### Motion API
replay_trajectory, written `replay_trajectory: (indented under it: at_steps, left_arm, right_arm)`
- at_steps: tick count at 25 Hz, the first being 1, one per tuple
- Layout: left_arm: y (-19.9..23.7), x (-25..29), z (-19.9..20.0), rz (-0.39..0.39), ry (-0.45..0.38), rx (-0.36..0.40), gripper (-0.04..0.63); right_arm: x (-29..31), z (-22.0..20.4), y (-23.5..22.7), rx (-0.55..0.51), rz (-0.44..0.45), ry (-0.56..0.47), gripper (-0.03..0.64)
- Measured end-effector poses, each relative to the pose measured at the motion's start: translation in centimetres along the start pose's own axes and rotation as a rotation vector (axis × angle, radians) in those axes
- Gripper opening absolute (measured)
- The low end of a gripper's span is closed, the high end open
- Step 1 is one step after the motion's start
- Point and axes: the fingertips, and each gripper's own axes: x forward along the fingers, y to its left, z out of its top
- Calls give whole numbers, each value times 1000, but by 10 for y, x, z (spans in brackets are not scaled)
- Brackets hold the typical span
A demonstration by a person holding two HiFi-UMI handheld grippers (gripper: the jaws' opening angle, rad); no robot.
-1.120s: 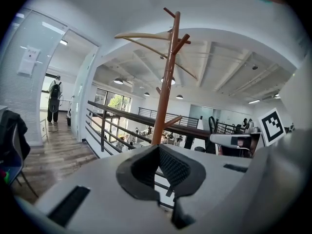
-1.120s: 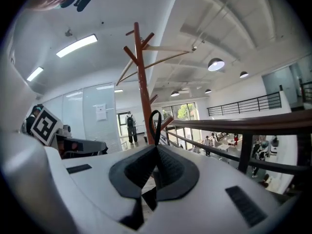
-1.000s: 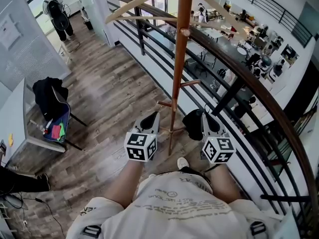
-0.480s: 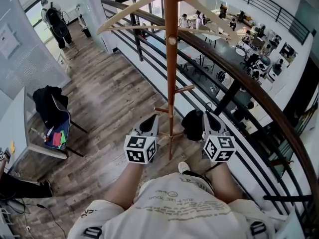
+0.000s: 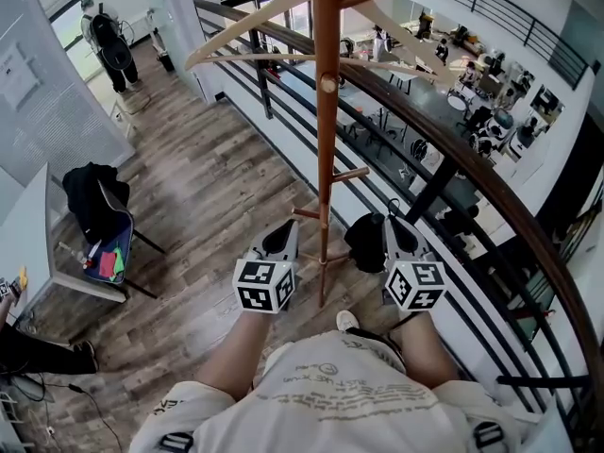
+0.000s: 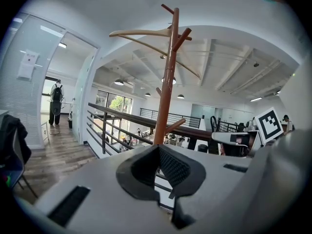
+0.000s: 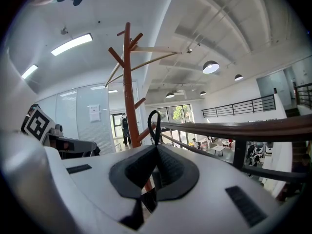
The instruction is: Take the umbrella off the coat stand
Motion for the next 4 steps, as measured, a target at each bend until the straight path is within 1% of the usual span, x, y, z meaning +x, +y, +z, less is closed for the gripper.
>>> replay_trajectory:
  at_steps: [4]
  left_arm:
    - [11,-13,19,-1,-5,-10,5]
  right_arm:
    - [1,21,18,-9,0,2,6]
